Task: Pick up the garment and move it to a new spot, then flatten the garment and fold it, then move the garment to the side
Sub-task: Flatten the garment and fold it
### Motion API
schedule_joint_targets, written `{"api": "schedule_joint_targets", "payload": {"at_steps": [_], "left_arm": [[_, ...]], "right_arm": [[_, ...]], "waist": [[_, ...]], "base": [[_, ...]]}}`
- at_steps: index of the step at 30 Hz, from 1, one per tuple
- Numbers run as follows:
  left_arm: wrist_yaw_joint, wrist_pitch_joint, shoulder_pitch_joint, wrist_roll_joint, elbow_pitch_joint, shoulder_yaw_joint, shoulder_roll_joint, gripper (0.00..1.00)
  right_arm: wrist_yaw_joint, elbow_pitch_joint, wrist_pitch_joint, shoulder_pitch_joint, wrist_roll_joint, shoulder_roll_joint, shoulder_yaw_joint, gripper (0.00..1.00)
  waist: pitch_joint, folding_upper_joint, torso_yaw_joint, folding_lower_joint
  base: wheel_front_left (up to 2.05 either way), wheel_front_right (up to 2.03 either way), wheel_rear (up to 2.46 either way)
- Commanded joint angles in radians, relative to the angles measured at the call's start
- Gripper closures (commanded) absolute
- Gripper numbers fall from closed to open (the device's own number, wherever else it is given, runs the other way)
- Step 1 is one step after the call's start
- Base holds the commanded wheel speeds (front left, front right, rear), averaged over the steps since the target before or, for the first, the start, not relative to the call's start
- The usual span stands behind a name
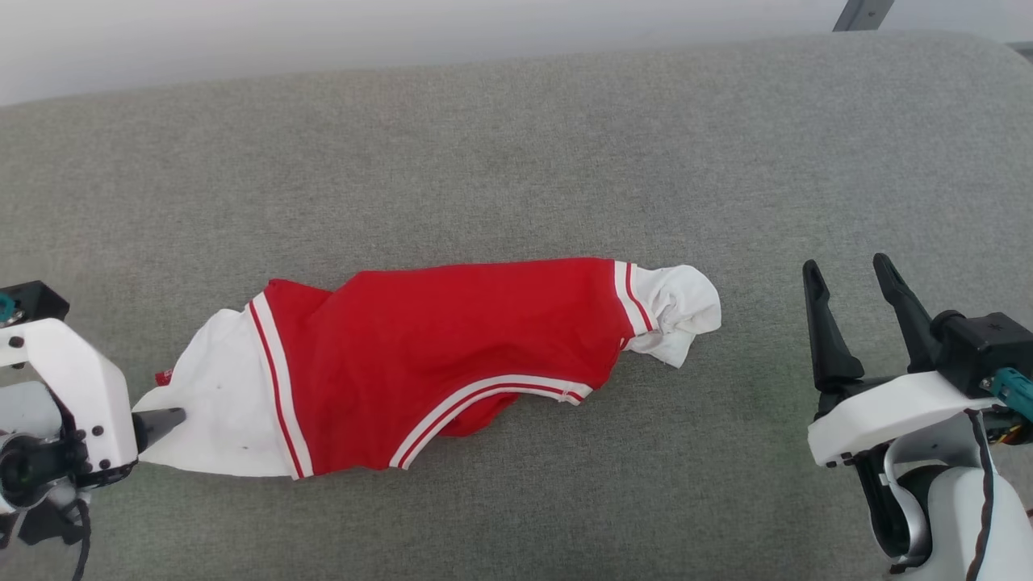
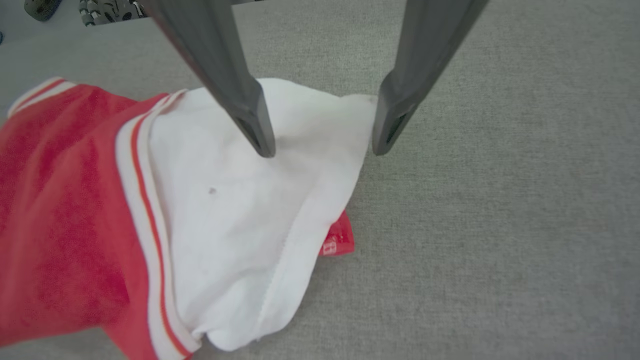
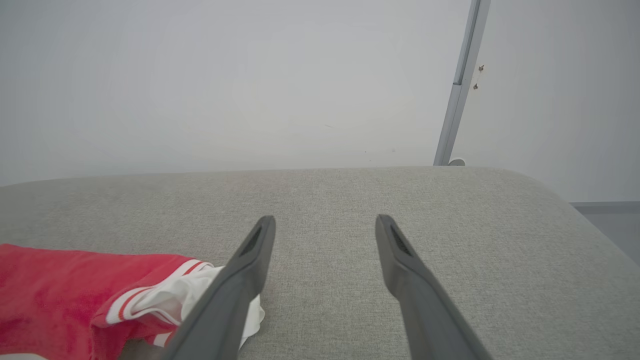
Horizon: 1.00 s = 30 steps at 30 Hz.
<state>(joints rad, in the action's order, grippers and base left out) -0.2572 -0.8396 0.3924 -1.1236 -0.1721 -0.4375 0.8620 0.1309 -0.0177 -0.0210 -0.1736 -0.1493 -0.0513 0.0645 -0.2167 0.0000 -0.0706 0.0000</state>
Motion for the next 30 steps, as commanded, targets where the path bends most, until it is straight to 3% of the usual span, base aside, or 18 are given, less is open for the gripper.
{"api": "schedule_joint_targets", "payload": {"at_steps": [1, 6, 13, 15, 16, 22, 30], "left_arm": [[-0.007, -0.002, -0.004, -0.006, -0.006, 0.004, 0.007, 0.0], [-0.009, 0.011, -0.026, -0.012, -0.036, 0.005, -0.001, 0.0], [0.038, 0.061, -0.015, 0.024, -0.111, -0.018, -0.025, 0.0], [0.059, 0.071, -0.009, 0.022, -0.128, -0.022, -0.038, 0.51], [0.085, 0.077, -0.004, 0.017, -0.144, -0.027, -0.047, 1.0], [0.124, 0.112, 0.008, 0.03, -0.156, -0.025, -0.047, 1.0], [0.088, 0.089, -0.056, 0.004, -0.084, -0.007, 0.002, 1.0]], "right_arm": [[0.0, 0.002, 0.007, -0.005, -0.007, 0.0, 0.0, 0.0], [0.0, -0.001, 0.012, -0.008, -0.01, 0.0, 0.0, 0.0], [0.0, -0.003, 0.012, -0.017, -0.011, 0.0, 0.0, 0.0], [0.0, -0.004, 0.012, -0.019, -0.011, 0.0, -0.001, 0.0], [0.0, -0.004, 0.011, -0.018, -0.012, 0.0, -0.002, 0.0], [0.0, -0.003, 0.003, -0.006, -0.005, 0.0, 0.002, 0.0], [0.0, 0.007, -0.01, 0.009, -0.002, 0.0, 0.005, 0.0]], "waist": [[-0.008, 0.0, -0.003, 0.0], [-0.019, 0.0, -0.006, 0.0], [-0.03, 0.0, -0.005, 0.0], [-0.03, 0.0, -0.004, 0.0], [-0.028, 0.0, -0.002, 0.0], [-0.014, 0.0, 0.01, 0.0], [0.008, 0.0, 0.029, 0.0]], "base": [[0.0, 0.0, 0.0], [0.0, 0.0, 0.0], [0.0, 0.0, 0.0], [0.0, 0.0, 0.0], [0.0, 0.0, 0.0], [0.0, 0.0, 0.0], [0.0, 0.0, 0.0]]}}
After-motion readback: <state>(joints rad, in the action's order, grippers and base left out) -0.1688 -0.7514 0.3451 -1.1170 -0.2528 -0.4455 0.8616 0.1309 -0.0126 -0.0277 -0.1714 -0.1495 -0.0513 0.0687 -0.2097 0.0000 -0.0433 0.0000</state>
